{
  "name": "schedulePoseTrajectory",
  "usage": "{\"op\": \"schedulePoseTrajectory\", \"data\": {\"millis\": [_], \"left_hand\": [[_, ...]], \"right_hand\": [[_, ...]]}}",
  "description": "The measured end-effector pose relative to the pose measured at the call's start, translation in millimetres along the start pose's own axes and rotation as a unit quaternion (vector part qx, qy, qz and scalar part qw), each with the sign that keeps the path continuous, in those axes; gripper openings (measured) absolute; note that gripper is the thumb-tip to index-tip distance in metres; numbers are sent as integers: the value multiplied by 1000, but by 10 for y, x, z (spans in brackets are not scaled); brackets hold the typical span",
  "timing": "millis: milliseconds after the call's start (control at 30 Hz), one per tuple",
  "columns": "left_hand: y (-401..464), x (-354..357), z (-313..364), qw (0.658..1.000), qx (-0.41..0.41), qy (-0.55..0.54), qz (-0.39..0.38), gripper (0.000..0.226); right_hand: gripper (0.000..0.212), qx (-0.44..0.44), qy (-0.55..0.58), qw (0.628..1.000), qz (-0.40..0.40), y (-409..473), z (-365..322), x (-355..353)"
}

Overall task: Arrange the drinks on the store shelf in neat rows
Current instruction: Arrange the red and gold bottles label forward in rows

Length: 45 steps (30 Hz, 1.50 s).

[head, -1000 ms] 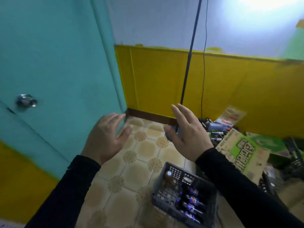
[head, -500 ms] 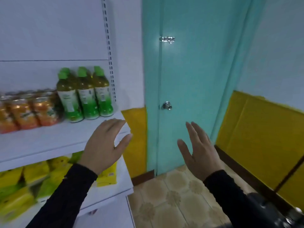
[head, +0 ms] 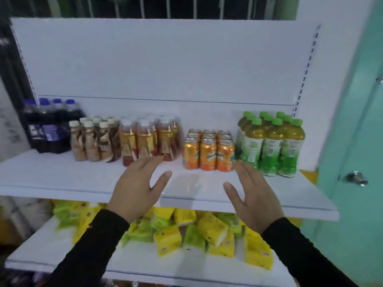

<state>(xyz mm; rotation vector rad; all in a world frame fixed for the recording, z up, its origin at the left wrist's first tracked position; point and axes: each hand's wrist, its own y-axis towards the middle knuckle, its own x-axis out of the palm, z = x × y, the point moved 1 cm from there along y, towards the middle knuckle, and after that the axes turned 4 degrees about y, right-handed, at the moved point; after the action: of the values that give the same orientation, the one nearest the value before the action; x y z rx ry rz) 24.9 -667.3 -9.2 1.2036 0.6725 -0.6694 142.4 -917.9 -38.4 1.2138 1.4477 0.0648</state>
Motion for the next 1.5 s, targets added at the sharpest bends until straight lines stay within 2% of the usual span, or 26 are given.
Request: {"op": "schedulePoseTrajectory", "data": {"millis": [200, 267, 333, 400, 500, 767, 967, 1167, 1267, 1367, 1500], "left_hand": [[318, -150, -789, 1000, -16, 11, -5, 63], [472, -136, -966, 1000, -12, 7, -2, 67], [654, -123, -1111, 1000, -12, 2, -1, 69], [876, -105, -1244, 1000, -20, 13, 2, 61], [1226, -66, -1424, 999, -31, 29, 20, 45], [2072, -5, -1972, 997, -72, -3, 11, 47], [2736, 116, -2467, 989, -104, -81, -73, 46], [3141, 335, -2628, 967, -22, -78, -242, 59], [3257, 391, -2669, 945, -6, -115, -305, 56], [3329, 452, -2691, 940, 22, -102, -325, 53], [3354, 533, -2730, 944, 31, -117, -307, 56]], "right_hand": [[68, -22, 22, 999, -14, 591, -519, 676], [69, -21, 19, 999, -17, 791, -609, 825], [75, -29, 15, 999, -17, 1004, -661, 960], [81, -37, 14, 998, -39, 1256, -710, 1078], [73, -53, 14, 995, -80, 1659, -785, 1234], [67, -73, 43, 990, -114, 2838, -1017, 1725], [64, -65, 6, 982, -178, 3284, -1118, 1987], [63, 13, -35, 963, -266, 3419, -1238, 2126], [57, 28, -39, 959, -281, 3454, -1307, 2111], [53, 33, -35, 961, -273, 3448, -1334, 2095], [57, 39, -38, 961, -272, 3441, -1321, 2111]]}}
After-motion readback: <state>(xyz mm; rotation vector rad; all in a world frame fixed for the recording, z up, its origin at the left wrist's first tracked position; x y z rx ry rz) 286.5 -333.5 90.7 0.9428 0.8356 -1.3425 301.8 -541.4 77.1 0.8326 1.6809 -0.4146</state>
